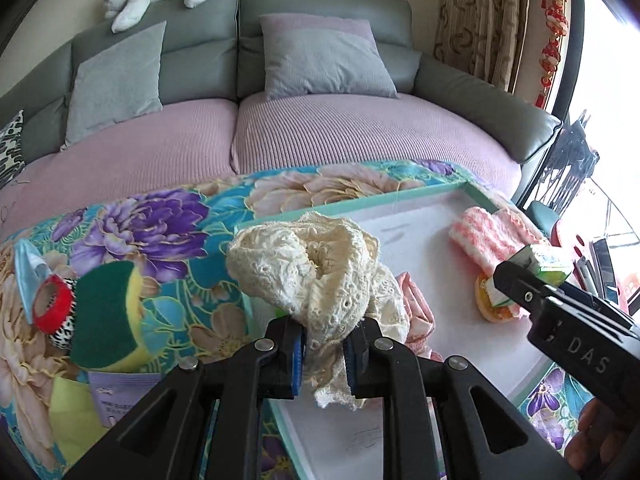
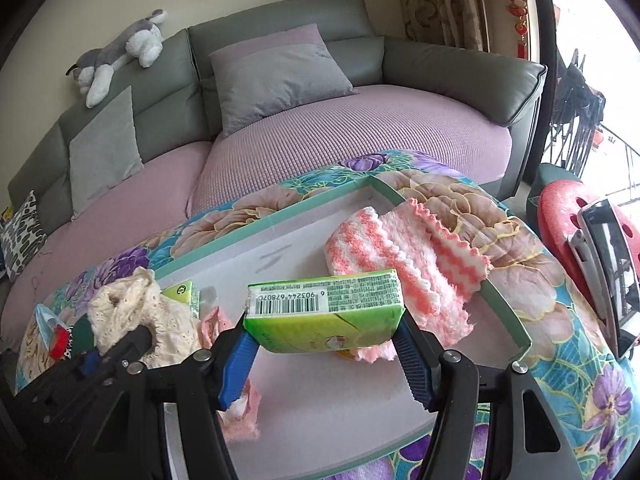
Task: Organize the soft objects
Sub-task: 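Carry the lace and soap bar over the white tray and open both grippers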
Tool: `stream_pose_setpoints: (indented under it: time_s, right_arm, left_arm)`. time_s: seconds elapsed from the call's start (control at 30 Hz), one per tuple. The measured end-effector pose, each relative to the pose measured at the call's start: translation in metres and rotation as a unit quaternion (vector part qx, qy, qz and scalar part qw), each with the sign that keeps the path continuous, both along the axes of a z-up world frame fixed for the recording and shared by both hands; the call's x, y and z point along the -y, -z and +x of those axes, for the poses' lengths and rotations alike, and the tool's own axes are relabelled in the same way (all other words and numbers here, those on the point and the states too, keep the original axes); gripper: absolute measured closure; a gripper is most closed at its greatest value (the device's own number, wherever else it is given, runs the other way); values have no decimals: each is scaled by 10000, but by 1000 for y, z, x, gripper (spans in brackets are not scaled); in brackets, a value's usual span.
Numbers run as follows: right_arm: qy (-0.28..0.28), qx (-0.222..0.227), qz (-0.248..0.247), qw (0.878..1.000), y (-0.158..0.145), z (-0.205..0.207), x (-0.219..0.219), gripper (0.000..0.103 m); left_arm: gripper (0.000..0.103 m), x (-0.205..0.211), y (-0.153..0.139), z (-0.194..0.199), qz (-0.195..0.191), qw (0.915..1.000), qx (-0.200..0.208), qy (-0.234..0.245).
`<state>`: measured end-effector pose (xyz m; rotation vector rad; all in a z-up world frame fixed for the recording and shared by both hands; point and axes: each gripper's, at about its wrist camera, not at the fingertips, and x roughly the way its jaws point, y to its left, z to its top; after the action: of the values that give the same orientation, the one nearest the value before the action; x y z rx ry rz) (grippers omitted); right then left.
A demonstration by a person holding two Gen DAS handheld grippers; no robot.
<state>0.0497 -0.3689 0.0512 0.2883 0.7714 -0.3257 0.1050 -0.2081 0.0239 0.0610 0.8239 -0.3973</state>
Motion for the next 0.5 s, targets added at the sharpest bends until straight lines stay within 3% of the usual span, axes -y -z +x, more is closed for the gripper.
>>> stream_pose_setpoints:
  time_s: [0.07,0.2,0.3,0.5]
  right_arm:
    - [-20,11,-18,10000,1,3,0,36]
    - [-30,4,-71,10000,4,8,-1,36]
    - [-34,-19,-73,10000,6,11,-1,36]
    - [-57,-59,-107,9999,8,13,-1,34]
  left_arm:
    - [82,3,7,2,60,9999,-105,22]
    - [57,11,13,4,242,9995,-192,77]
    - [45,11,10,2,231,9995,-168,94]
    - [37,5,4,1,300,9993,-217,53]
